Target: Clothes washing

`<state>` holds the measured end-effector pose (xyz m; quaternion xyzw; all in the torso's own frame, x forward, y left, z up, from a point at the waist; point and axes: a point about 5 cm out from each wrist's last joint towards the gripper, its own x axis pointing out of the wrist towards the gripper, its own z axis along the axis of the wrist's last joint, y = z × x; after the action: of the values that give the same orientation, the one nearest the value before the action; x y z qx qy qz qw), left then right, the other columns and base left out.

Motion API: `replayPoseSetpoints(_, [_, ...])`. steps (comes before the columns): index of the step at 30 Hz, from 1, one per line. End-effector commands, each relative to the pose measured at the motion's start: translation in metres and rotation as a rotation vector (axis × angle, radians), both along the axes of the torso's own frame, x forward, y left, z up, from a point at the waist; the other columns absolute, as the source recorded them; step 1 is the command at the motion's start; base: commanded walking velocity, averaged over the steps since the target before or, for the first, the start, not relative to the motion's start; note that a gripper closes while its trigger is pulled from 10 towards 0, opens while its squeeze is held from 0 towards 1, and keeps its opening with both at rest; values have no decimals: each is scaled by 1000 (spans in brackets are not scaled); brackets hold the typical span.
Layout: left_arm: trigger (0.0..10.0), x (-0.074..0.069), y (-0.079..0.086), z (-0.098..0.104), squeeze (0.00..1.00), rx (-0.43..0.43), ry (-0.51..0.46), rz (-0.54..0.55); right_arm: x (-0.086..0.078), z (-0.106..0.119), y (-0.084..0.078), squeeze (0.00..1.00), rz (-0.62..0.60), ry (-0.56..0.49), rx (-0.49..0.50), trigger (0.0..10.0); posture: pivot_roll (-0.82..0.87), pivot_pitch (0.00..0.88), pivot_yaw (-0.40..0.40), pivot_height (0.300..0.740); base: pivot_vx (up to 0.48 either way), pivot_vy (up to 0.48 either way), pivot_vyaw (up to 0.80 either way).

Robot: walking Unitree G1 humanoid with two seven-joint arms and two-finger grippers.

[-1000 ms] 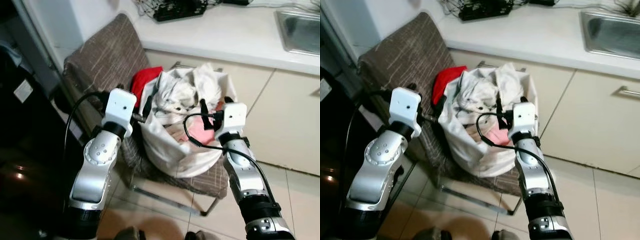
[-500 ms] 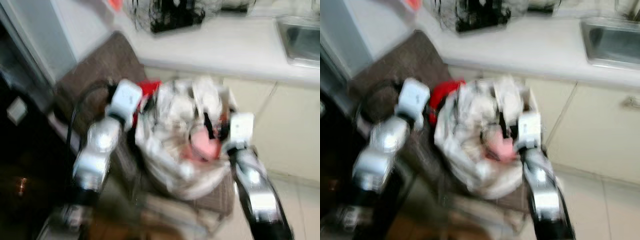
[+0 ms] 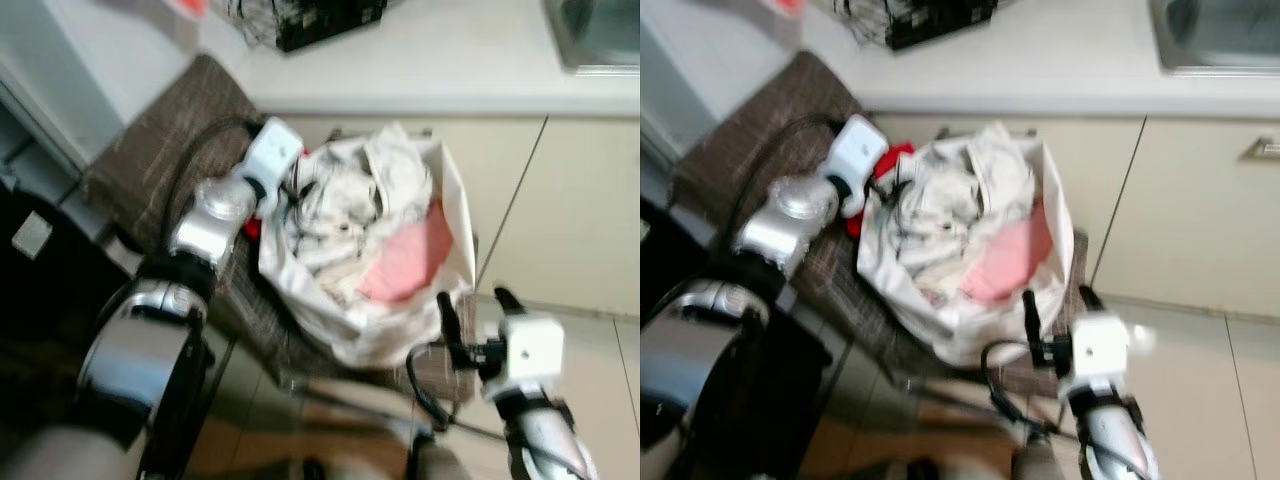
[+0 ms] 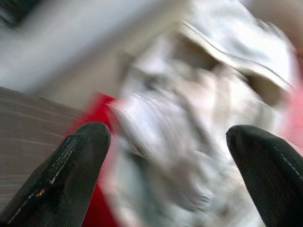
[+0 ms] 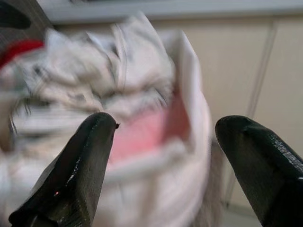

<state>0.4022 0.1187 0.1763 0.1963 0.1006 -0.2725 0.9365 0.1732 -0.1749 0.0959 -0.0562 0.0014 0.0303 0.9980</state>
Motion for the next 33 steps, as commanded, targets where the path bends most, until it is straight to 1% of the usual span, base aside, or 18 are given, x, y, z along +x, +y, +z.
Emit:
replayPoseSetpoints(1, [10000,0,0,-2,0,-8,69,-30,-5,5,-1,0,-25,2,12,10000,-307,249,245,740,0,0,0])
replayPoseSetpoints(2, [10000,0,0,-2,0,-8,69,-30,-5,5,-1,0,-25,2,12,10000,-307,249,245,740,0,0,0])
replayPoseSetpoints(5, [10000,-1,-6,-7,0,29,116,-70,-16,9,0,0,-52,10,15,10000,-322,288,269,740,0,0,0])
replayPoseSetpoints(8, [10000,-2,-10,-12,0,66,117,-77,-26,13,5,0,-68,27,27,10000,-341,326,281,740,0,0,0])
replayPoseSetpoints(9, [10000,-2,-11,-12,0,70,116,-79,-28,14,6,0,-71,30,29,10000,-341,326,281,740,0,0,0])
replayPoseSetpoints(13, [10000,3,-8,-6,0,134,23,-21,-42,16,9,0,-84,62,30,10000,-366,372,286,740,0,0,0])
replayPoseSetpoints(16, [10000,5,-8,-2,0,191,-44,1,-47,18,8,0,-93,73,22,10000,-386,390,283,740,0,0,0])
replayPoseSetpoints(17, [10000,6,-8,2,0,184,-71,15,-50,20,8,0,-97,77,18,10000,-394,394,281,740,0,0,0])
replayPoseSetpoints(19, [10000,7,-8,6,0,176,-88,25,-51,21,8,0,-100,80,14,10000,-400,395,280,740,0,0,0])
replayPoseSetpoints(21, [10000,12,-9,27,0,115,-145,37,-52,22,6,0,-107,86,7,10000,-412,395,278,740,0,0,0])
replayPoseSetpoints(22, [10000,12,-9,27,0,115,-145,37,-52,22,6,0,-107,86,7,10000,-412,395,278,740,0,0,0])
replayPoseSetpoints(23, [10000,16,-10,43,0,73,-187,42,-53,23,5,0,-112,92,3,10000,-410,390,273,740,0,0,0])
replayPoseSetpoints(26, [10000,17,-9,48,0,78,-210,46,-51,22,5,0,-111,95,4,10000,-404,380,268,740,0,0,0])
replayPoseSetpoints(28, [10000,17,-9,47,0,90,-217,49,-49,22,6,0,-105,96,5,10000,-401,377,266,740,0,0,0])
replayPoseSetpoints(30, [10000,15,-10,41,0,108,-209,49,-47,21,7,0,-97,95,2,10000,-400,376,265,740,0,0,0])
replayPoseSetpoints(31, [10000,14,-10,35,0,140,-212,49,-46,21,6,0,-95,97,1,10000,-399,378,260,740,0,0,0])
replayPoseSetpoints(32, [2314,13,-11,28,0,168,-214,43,-45,20,6,0,-95,100,0,10000,-399,380,255,740,0,0,0])
replayPoseSetpoints(33, [0,10,-11,20,0,195,-206,33,-45,20,6,0,-93,103,0,10000,-401,384,252,740,0,0,0])
